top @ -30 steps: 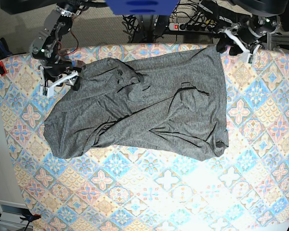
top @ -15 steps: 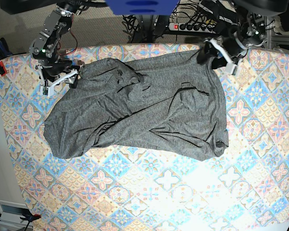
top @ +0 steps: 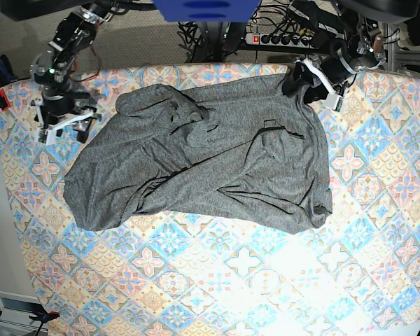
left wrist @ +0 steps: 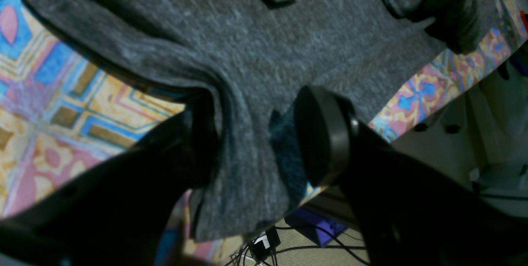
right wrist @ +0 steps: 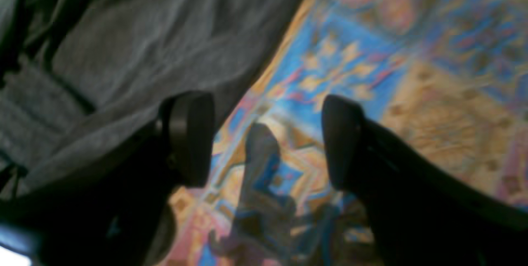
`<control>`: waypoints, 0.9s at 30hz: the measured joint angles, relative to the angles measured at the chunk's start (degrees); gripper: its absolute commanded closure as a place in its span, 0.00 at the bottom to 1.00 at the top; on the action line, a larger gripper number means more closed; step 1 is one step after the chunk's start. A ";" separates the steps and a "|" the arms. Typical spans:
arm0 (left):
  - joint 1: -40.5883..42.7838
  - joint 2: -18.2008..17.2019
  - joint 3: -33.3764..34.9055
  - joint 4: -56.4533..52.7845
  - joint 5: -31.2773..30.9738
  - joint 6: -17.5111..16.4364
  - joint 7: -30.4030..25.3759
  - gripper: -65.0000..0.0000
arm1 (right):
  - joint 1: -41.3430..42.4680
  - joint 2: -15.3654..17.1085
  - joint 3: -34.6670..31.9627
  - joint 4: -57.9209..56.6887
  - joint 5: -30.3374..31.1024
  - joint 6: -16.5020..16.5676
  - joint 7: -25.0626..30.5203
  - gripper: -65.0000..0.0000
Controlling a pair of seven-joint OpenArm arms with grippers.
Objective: Layout the t-shirt on the table in an organized manner, then fold the t-shirt properly
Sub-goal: 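Drag the left gripper's corner outward along the shirt edge, then regrasp the shirt edge with the right gripper and pull it outward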
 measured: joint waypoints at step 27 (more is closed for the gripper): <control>-0.09 -0.48 0.11 0.02 0.79 -0.42 0.00 0.50 | 12.46 3.34 8.31 -15.17 15.98 7.89 -16.02 0.40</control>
